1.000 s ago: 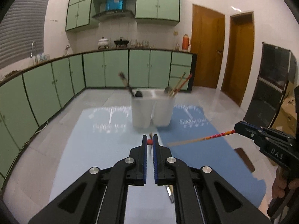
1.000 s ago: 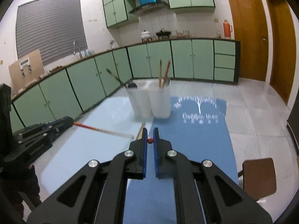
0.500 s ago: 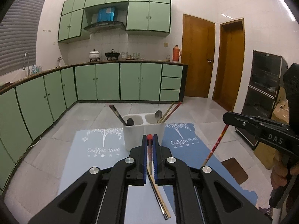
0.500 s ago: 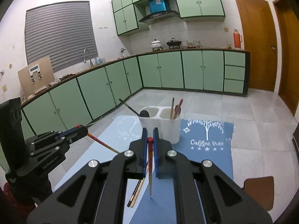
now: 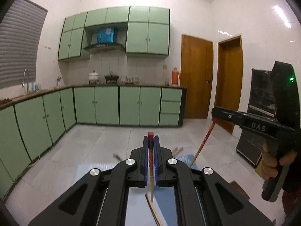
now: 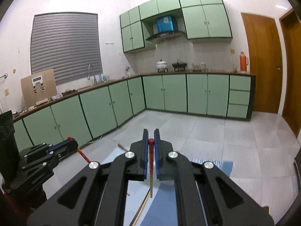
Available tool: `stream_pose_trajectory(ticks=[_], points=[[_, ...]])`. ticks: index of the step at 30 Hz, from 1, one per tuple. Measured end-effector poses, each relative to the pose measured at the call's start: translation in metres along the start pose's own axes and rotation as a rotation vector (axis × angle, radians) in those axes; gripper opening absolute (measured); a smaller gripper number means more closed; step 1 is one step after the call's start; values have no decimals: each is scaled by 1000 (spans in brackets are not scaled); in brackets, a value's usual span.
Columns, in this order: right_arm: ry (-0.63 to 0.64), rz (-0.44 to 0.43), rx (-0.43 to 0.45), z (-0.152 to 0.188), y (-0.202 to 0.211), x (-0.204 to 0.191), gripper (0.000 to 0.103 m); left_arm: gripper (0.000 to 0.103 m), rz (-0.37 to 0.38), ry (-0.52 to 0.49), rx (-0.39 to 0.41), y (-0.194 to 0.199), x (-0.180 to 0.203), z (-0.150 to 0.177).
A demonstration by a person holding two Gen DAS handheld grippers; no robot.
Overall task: Organize utensils
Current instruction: 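Lift both red chopsticks upright and carry them over the holder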
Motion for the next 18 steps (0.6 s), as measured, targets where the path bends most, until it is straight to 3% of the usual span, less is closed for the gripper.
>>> stream_pose_trajectory(ticks=[9,18], points=[[-4,28,46,-51,-45,22,5,5,-14,-17,76,-45,-8,-47],[19,75,14,-44,-102,40,5,5,-46,-27,71,-110,-17,-42]])
Point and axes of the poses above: each gripper's, at about its wrist camera, not at the fingertips, and y roughly against the way its jaws point, x to its right, z to its underside, the point moved 4 cm from there along -y, roughly the way its jaws point, and after that the axes turned 3 degrees about -y, right-handed, at the moved point
